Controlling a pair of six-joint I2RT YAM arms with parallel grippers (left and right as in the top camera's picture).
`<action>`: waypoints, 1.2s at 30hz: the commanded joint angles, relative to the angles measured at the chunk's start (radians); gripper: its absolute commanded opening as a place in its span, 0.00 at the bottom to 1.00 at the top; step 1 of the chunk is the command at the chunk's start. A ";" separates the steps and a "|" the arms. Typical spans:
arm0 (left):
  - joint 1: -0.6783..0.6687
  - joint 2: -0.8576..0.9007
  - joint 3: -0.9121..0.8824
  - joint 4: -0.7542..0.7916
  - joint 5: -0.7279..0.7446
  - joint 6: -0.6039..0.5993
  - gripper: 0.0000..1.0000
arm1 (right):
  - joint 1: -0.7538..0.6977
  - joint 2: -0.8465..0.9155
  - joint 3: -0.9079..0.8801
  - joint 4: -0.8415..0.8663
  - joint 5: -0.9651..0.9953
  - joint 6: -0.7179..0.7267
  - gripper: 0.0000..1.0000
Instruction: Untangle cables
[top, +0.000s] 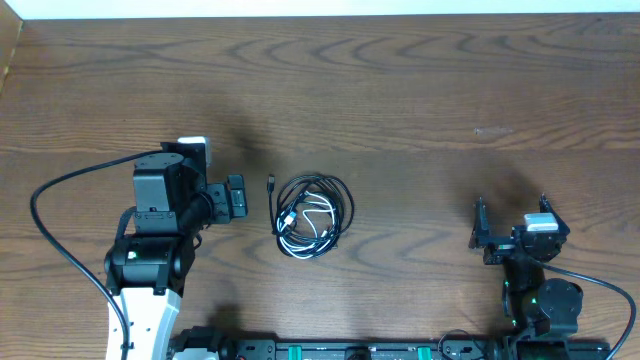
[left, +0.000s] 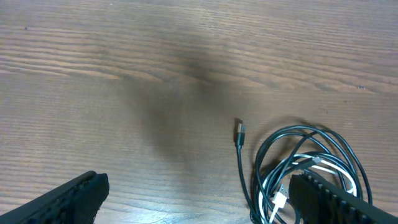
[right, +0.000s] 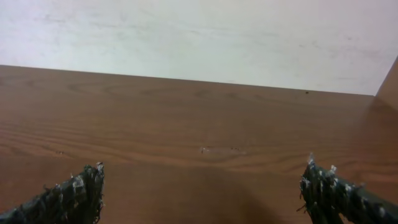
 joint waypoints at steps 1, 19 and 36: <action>0.004 0.023 0.025 -0.001 0.020 -0.016 0.97 | 0.020 -0.006 -0.001 -0.005 0.004 -0.009 0.99; -0.130 0.124 0.025 -0.126 0.018 -0.063 0.98 | 0.020 -0.006 -0.001 -0.005 0.004 -0.009 0.99; -0.134 0.192 0.025 -0.188 -0.013 -0.313 0.97 | 0.020 -0.006 -0.001 -0.005 0.004 -0.009 0.99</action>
